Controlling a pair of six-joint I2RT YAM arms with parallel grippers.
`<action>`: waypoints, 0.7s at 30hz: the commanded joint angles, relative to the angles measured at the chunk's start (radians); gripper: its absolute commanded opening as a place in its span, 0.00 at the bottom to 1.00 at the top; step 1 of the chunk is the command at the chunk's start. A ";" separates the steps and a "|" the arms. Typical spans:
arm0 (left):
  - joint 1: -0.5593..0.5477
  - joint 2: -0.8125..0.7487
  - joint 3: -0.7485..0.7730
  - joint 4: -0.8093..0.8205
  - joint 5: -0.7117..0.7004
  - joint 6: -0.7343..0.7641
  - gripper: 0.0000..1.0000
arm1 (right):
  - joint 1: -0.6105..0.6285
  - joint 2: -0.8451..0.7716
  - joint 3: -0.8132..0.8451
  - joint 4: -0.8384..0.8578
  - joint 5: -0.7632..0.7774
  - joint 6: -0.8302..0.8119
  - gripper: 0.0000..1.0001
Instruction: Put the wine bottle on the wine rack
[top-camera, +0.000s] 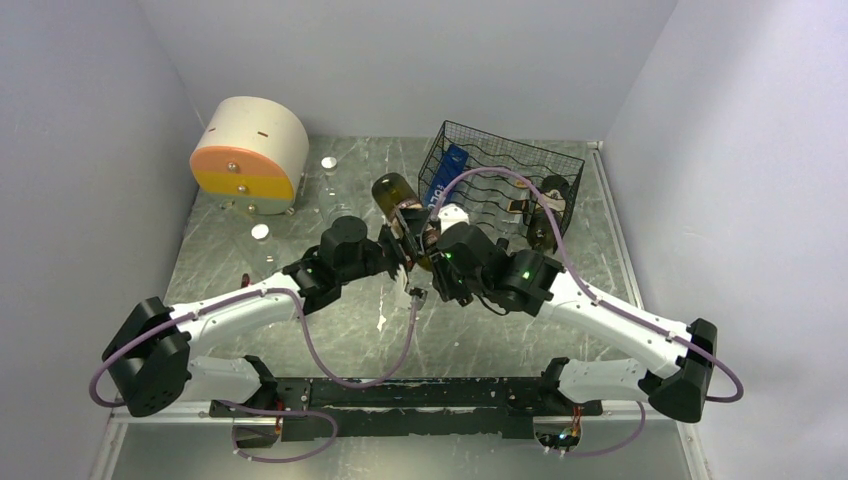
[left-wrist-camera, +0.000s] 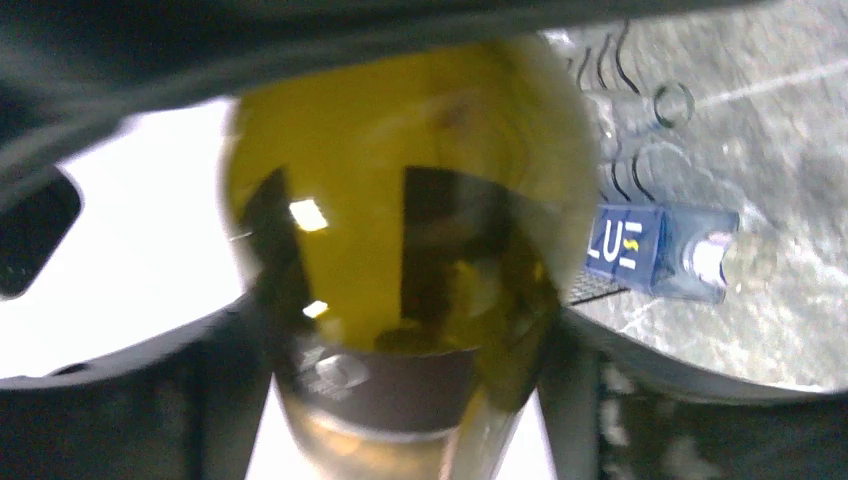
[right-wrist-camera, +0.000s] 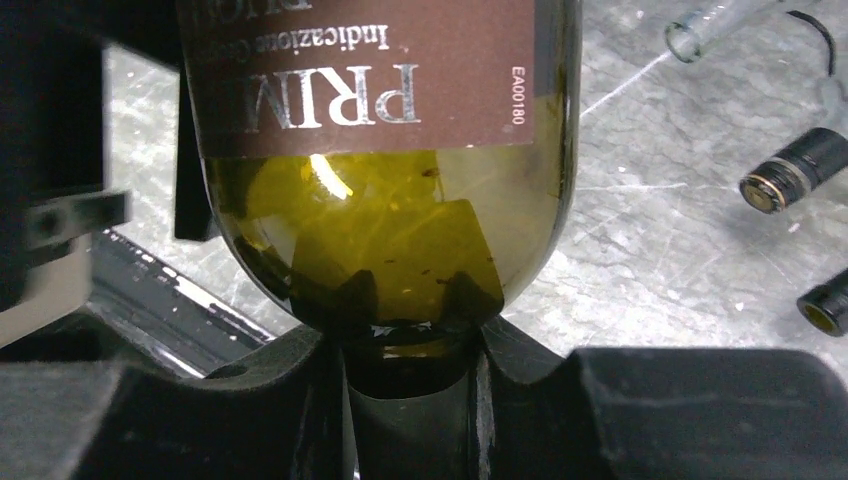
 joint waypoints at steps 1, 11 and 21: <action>-0.013 -0.079 0.030 0.177 0.027 -0.123 1.00 | -0.015 -0.030 0.013 0.067 0.165 0.037 0.00; -0.013 -0.135 -0.015 0.197 -0.009 -0.262 0.99 | -0.027 -0.061 0.064 0.083 0.357 0.057 0.00; -0.014 -0.250 -0.131 0.465 -0.242 -1.047 0.99 | -0.343 -0.003 0.095 0.122 0.244 0.070 0.00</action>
